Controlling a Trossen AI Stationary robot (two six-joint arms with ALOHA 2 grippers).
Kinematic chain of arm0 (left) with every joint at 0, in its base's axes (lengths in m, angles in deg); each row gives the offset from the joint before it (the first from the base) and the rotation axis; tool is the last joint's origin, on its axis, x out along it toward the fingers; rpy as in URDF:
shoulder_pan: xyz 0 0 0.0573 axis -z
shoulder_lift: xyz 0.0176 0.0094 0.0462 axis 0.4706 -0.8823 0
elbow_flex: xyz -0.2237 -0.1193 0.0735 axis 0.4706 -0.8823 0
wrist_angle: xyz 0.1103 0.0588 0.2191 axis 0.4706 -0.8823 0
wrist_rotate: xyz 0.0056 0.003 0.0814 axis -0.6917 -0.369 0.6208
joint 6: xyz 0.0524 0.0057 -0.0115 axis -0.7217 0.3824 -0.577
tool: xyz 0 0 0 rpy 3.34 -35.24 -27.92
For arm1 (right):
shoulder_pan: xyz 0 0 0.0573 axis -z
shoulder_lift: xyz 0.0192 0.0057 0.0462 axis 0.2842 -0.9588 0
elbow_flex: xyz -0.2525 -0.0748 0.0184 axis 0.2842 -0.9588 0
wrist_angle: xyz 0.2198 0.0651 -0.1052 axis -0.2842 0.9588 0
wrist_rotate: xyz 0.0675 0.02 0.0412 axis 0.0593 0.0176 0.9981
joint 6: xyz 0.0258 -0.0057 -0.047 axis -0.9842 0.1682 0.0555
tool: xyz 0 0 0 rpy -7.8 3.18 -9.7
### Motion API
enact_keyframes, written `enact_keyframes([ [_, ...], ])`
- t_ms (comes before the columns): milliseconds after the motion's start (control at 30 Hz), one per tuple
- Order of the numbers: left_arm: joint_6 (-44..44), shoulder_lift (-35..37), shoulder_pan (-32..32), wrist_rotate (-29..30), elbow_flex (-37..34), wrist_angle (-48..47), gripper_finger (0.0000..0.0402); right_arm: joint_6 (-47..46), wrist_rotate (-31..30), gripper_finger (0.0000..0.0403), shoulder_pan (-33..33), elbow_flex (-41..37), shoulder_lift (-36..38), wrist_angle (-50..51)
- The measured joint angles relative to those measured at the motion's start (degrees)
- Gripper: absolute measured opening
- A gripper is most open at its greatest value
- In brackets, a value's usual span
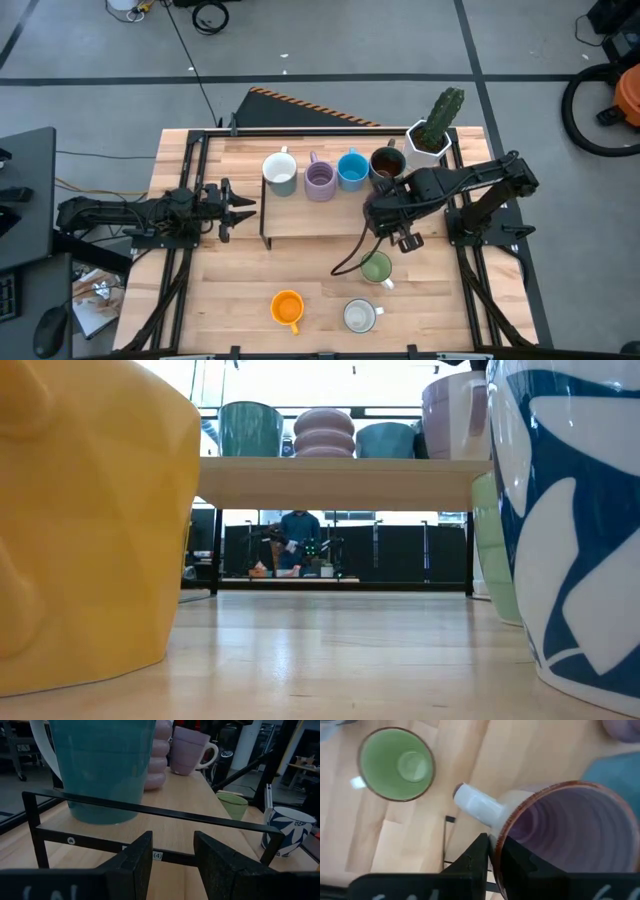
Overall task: Place coffee mugs
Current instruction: Put the purple mug on the shelf
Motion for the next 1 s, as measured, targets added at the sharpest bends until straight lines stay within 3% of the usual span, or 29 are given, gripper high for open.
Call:
enact_keyframes([
  [567, 0.0, 0.0, 0.0, 0.0, 0.0, 0.0, 0.0149, -3.2, -3.3, 0.0132, -0.1, 0.0, 0.0, -0.1],
  [1000, -0.2, 0.0, 0.0, 0.0, 0.0, 0.0, 0.0149, -5.3, -3.6, 0.017, -1.2, 0.0, 0.0, 0.0],
])
